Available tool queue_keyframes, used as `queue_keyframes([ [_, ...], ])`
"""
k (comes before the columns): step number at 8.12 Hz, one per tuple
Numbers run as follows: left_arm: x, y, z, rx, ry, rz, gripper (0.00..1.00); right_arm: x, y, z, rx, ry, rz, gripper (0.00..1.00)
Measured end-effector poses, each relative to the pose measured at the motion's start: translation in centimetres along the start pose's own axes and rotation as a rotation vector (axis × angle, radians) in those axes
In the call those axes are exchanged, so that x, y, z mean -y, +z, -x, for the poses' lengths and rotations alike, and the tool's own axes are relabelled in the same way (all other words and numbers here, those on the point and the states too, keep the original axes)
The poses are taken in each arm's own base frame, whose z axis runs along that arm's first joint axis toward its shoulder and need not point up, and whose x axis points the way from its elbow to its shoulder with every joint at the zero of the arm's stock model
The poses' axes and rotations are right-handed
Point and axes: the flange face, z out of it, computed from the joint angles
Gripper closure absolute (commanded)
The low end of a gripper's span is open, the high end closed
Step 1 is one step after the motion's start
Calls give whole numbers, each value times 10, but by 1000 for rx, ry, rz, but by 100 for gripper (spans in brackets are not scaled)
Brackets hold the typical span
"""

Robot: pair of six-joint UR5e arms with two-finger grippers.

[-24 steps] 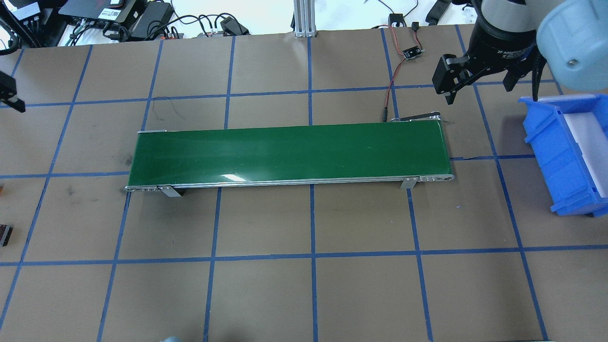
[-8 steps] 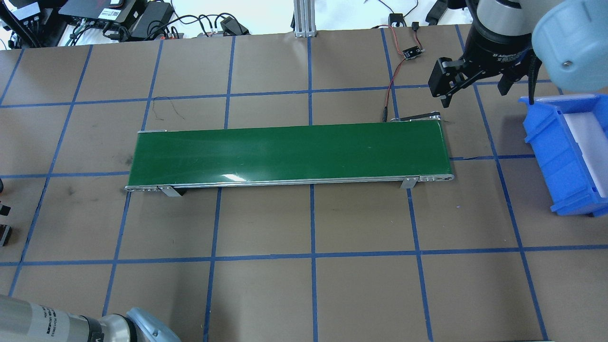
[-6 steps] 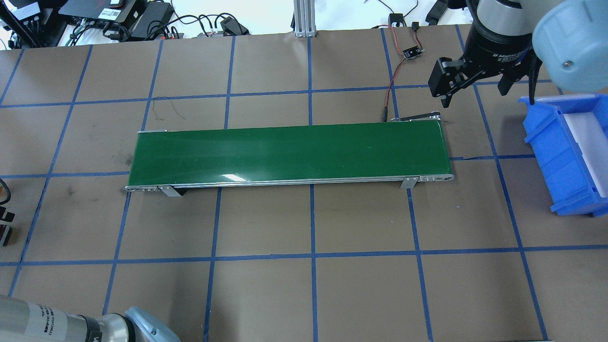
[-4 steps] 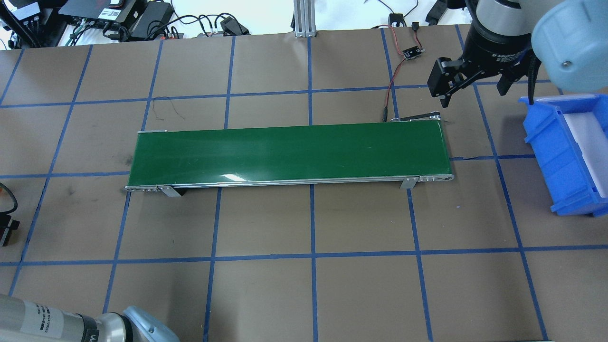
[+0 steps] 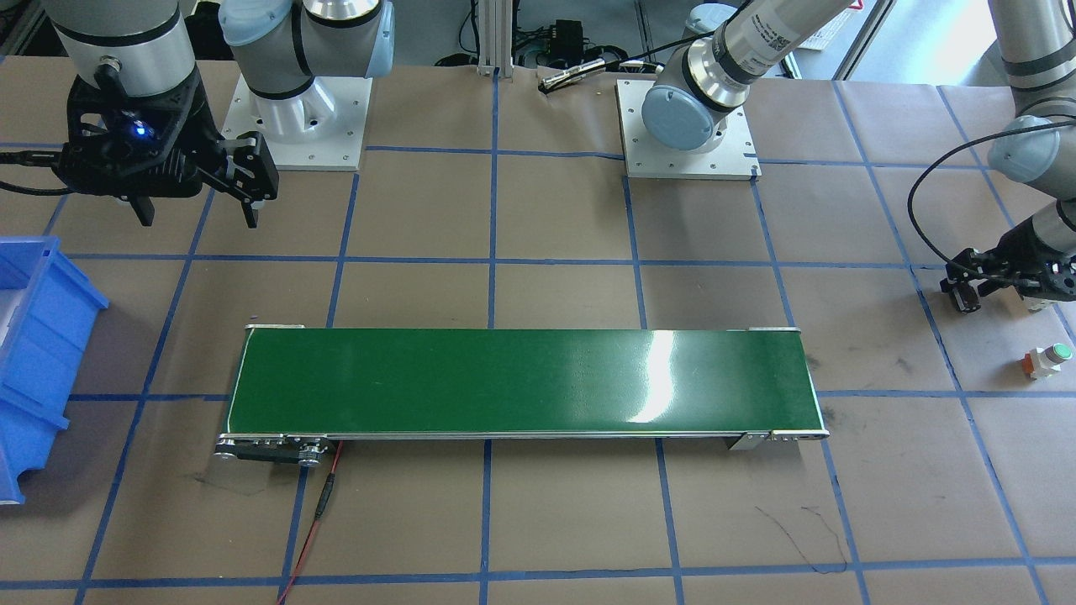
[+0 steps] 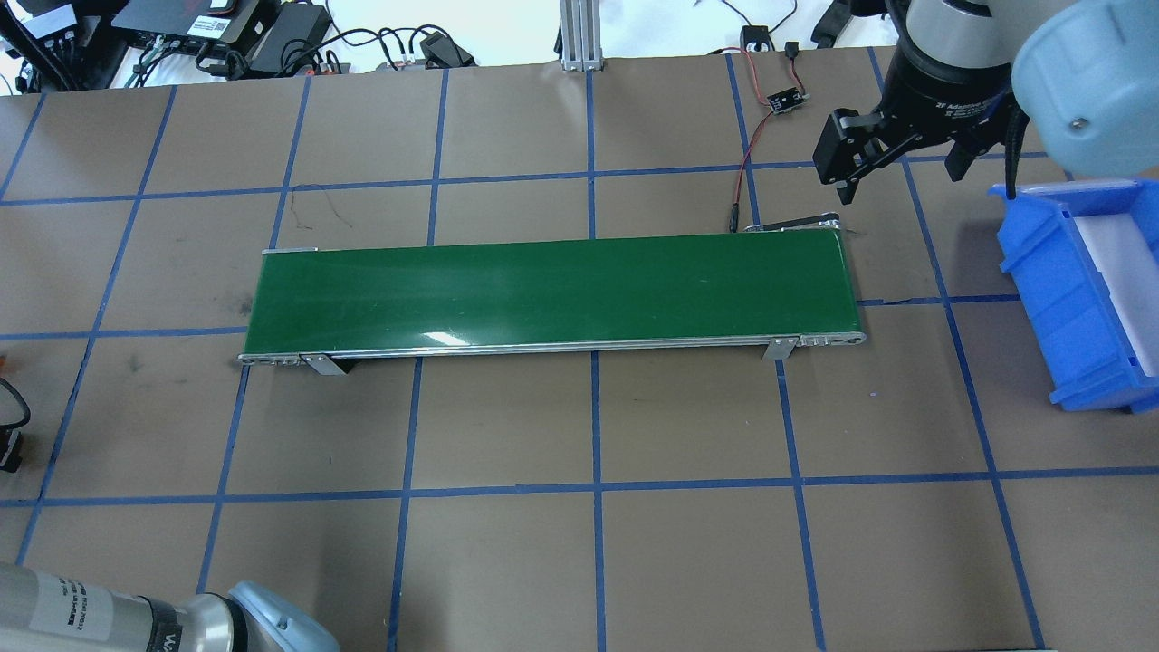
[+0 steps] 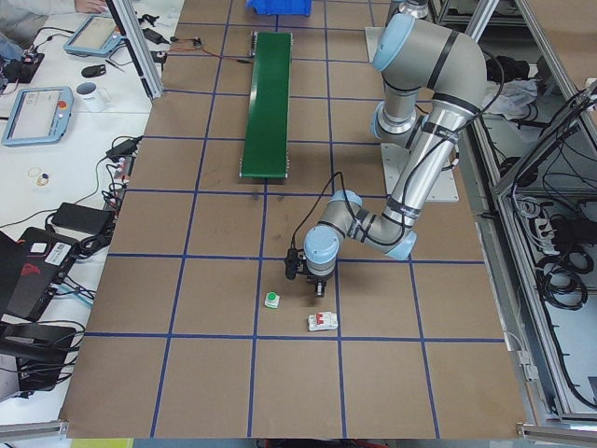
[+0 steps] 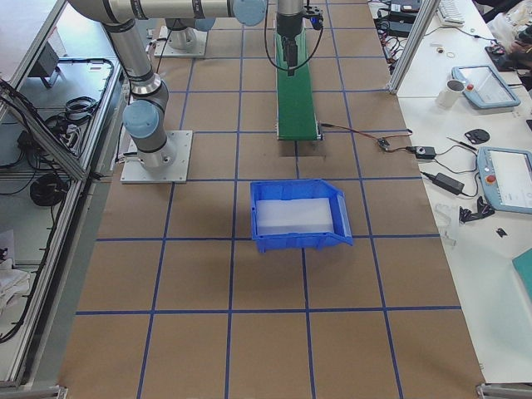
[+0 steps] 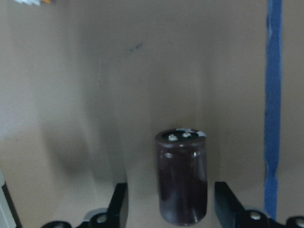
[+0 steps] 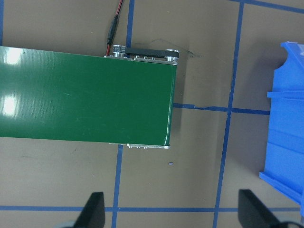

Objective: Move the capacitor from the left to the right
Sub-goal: 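Carry the capacitor to the belt's near end while the right gripper moves above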

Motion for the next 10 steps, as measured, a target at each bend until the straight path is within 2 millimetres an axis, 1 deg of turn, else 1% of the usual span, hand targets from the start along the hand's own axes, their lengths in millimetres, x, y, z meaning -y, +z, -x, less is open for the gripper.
queue_keyframes([
  [1, -2, 1, 1, 3, -1, 10, 61, 2, -2, 0, 0, 3, -21, 0],
  [2, -2, 1, 1, 0, -2, 10, 76, 6, -4, 1, 14, 12, -50, 0],
  [3, -2, 0, 0, 0, -3, 9, 100, 11, -1, 4, 49, 17, -62, 0],
  [5, -2, -8, -2, 8, -1, 10, 100, 32, 24, 16, 155, 22, -52, 0],
  [6, -2, -16, -6, 7, 2, 13, 100, 43, 41, 20, 191, 26, -37, 0],
  [7, -4, -28, -13, -3, 3, 18, 100, 55, 60, 24, 212, 37, -16, 0],
  [8, -6, -51, -22, 7, 5, 14, 100, 66, 77, 26, 222, 66, -4, 0],
  [9, -3, -82, -38, 32, 12, 3, 100, 73, 91, 28, 228, 91, 10, 0],
  [10, 7, -113, -66, 45, 12, -3, 100, 79, 106, 30, 236, 102, 32, 0],
])
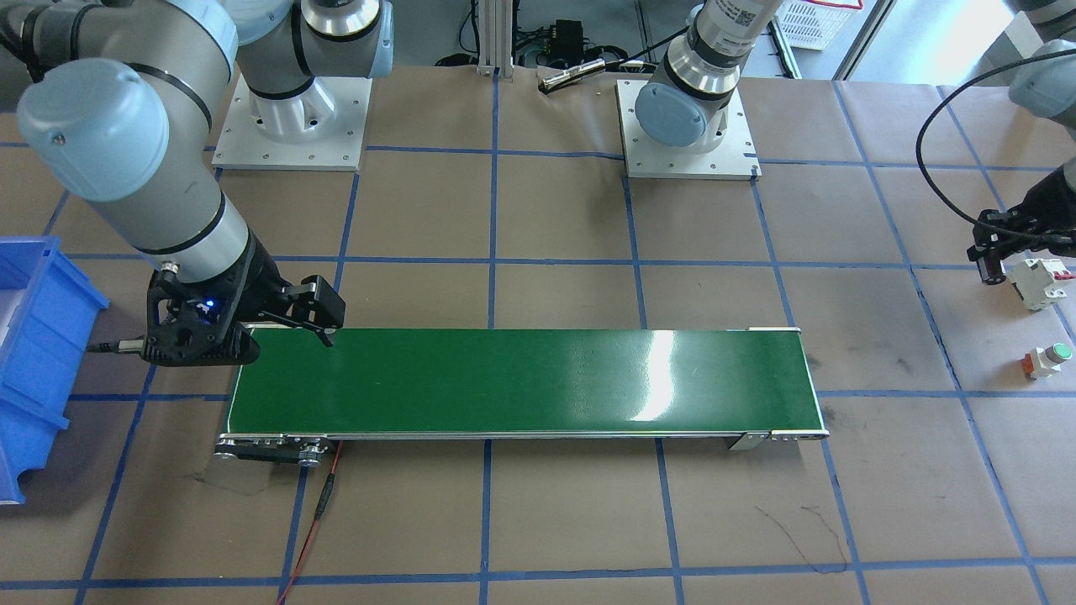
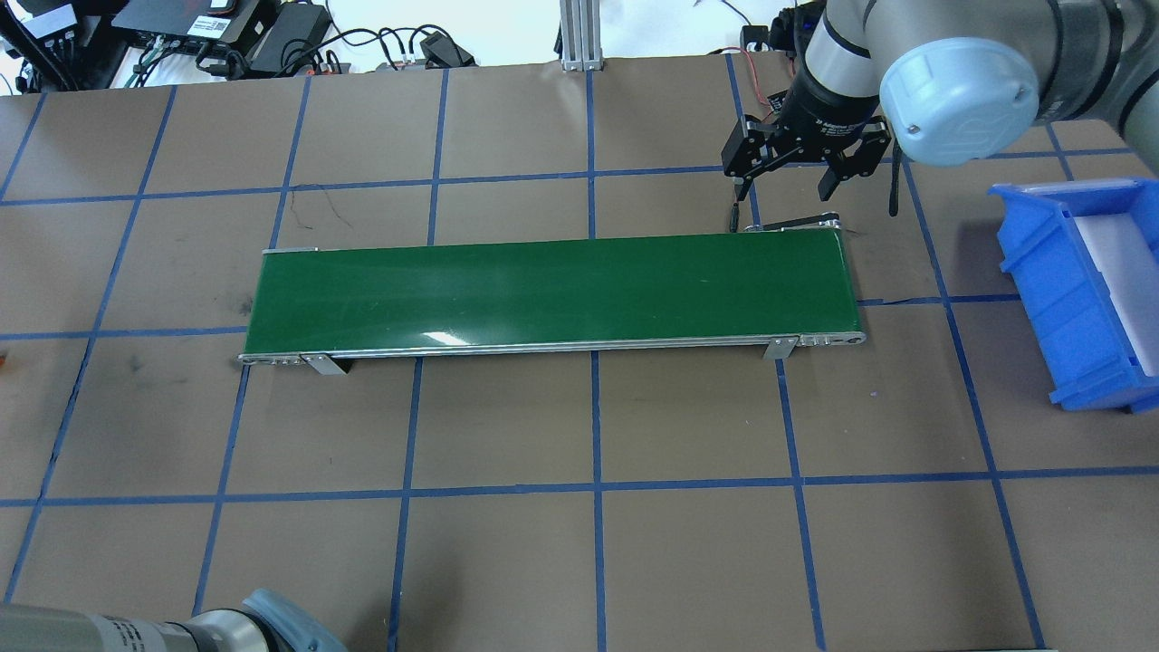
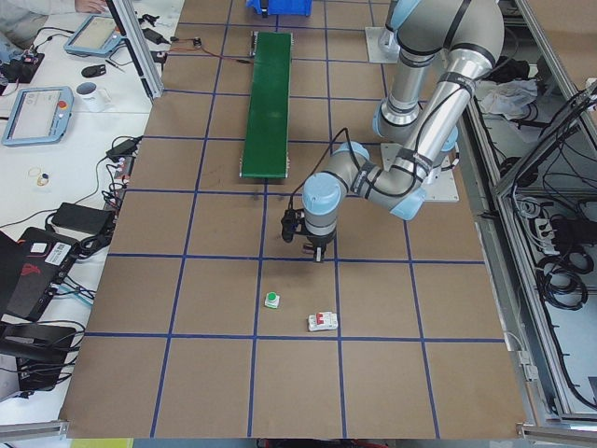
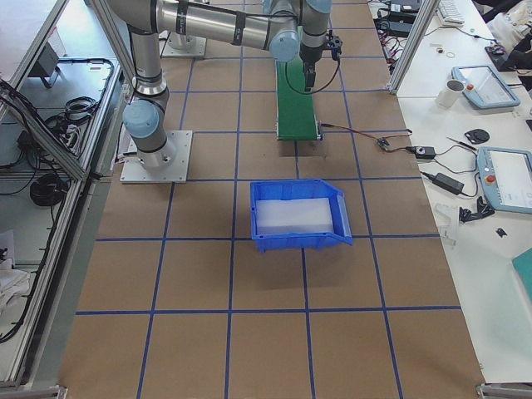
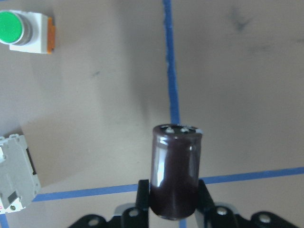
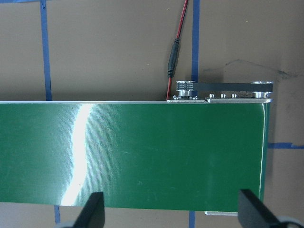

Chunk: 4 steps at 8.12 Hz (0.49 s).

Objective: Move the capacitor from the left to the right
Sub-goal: 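Carry the capacitor to the belt's near end while the right gripper moves above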

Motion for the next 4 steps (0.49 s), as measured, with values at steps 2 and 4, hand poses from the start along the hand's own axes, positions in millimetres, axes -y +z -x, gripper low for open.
queue_keyframes([
  [2, 36, -46, -79, -1, -24, 1, 100, 2, 30, -1, 16, 14, 53, 0],
  [4, 77, -70, -168, 10, -1, 0, 100, 1, 51, -1, 35, 22, 86, 0],
])
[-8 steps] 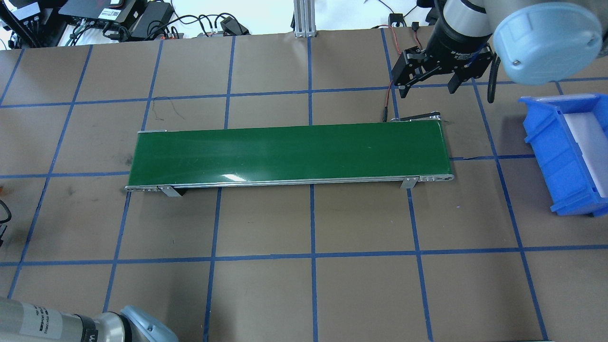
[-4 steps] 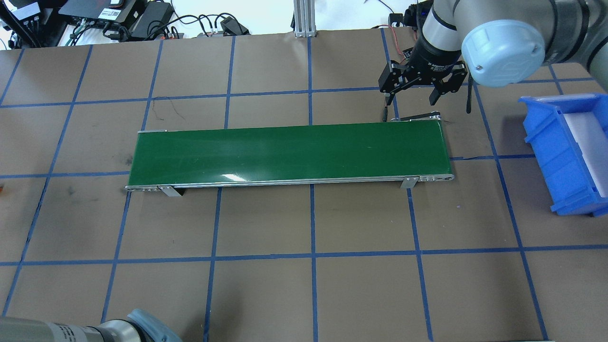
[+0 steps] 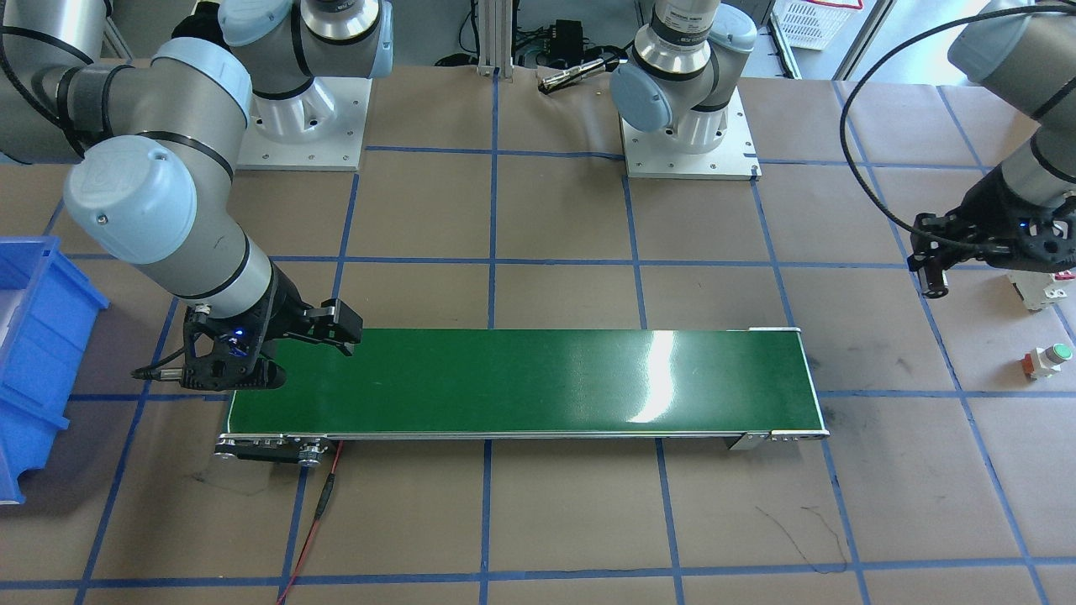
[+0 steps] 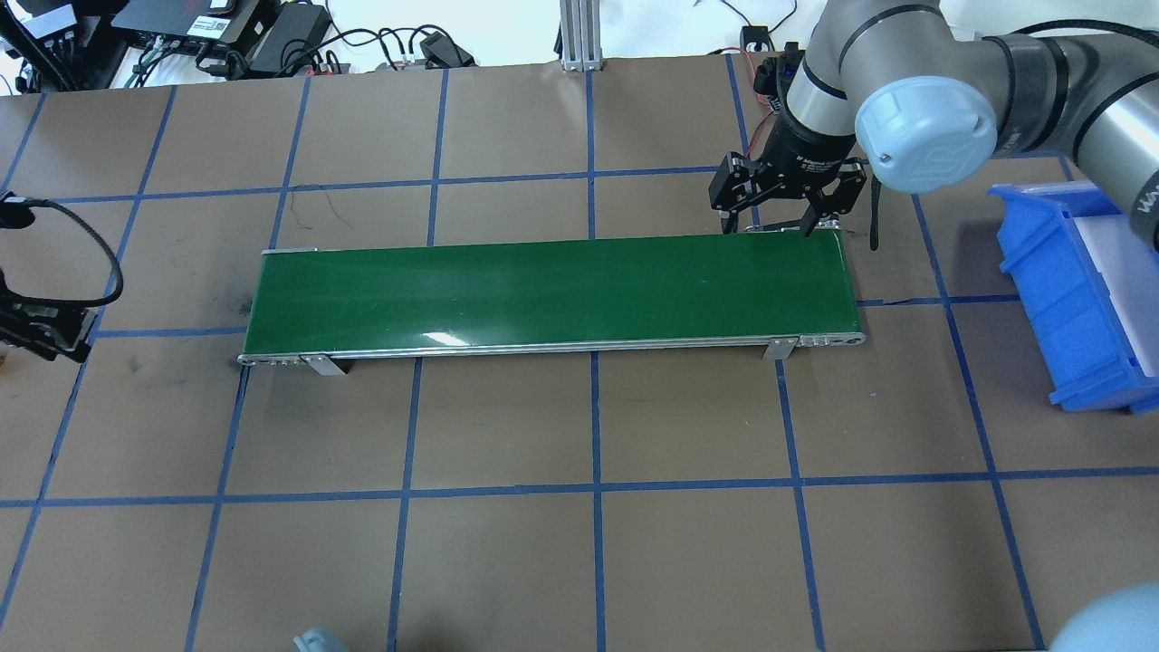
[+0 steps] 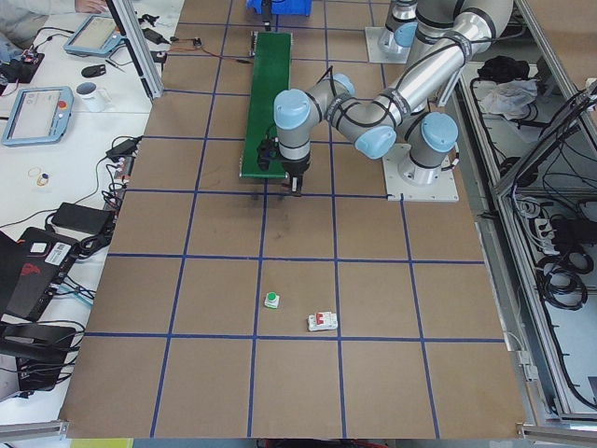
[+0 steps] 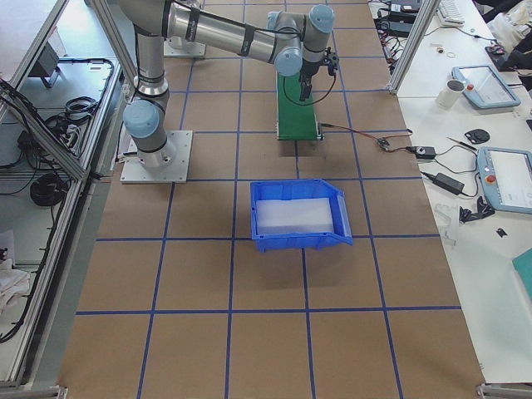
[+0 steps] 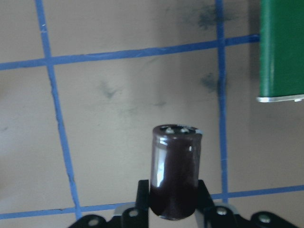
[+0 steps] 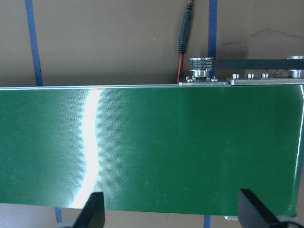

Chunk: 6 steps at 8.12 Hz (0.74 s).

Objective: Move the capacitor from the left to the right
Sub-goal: 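Carry the capacitor to the belt's near end while the right gripper moves above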

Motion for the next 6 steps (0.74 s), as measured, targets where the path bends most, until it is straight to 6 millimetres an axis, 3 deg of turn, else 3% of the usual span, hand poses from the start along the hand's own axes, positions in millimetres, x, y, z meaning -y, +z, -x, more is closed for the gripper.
queue_keyframes([
  [1, 10, -6, -29, 1, -10, 2, 100, 3, 9, 0, 12, 2, 11, 0],
  [6, 37, -12, -118, -28, -59, -16, 100, 14, 40, 0, 53, 50, 56, 0],
])
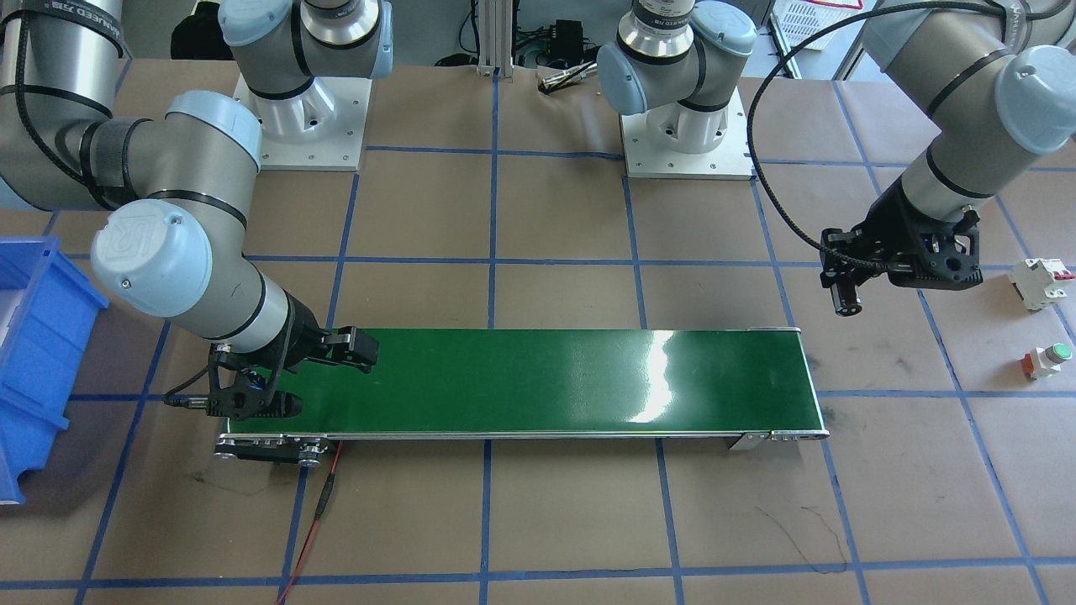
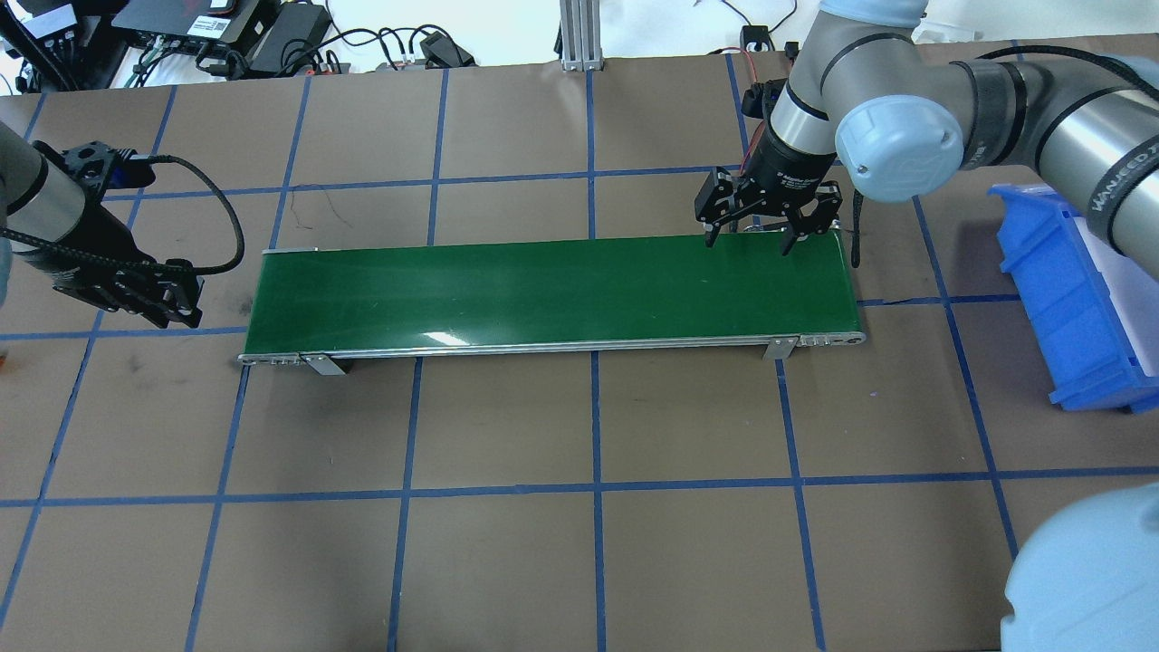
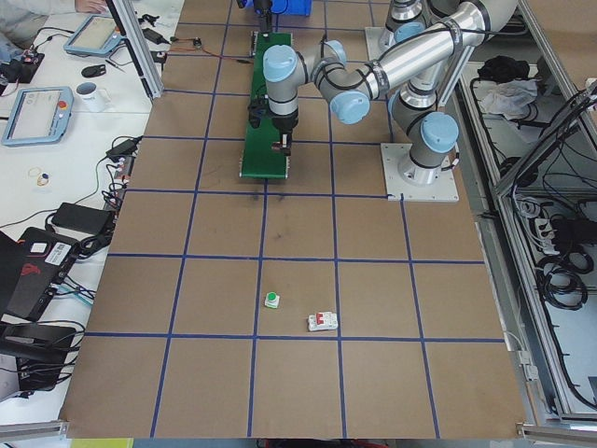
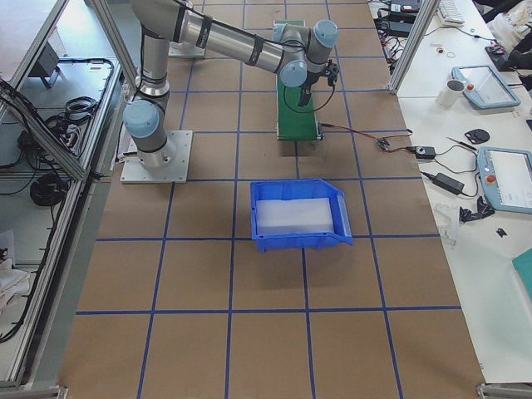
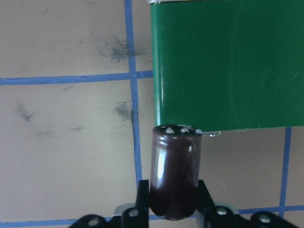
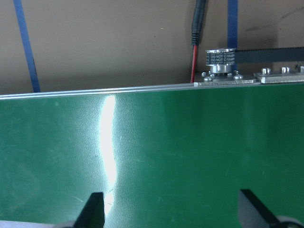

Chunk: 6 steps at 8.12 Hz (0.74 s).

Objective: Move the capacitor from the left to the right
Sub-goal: 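Carry the capacitor to the belt's near end while the right gripper moves above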

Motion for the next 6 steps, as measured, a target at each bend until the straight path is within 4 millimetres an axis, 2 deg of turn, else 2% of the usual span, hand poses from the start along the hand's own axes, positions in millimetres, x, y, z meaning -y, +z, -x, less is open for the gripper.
queue_keyframes([
  [2, 2, 0, -12, 0, 4, 1, 100, 2, 10, -2, 1, 3, 19, 0],
  [6, 10, 10, -19, -14, 2, 8, 100, 1, 17, -3, 1, -1, 34, 0],
])
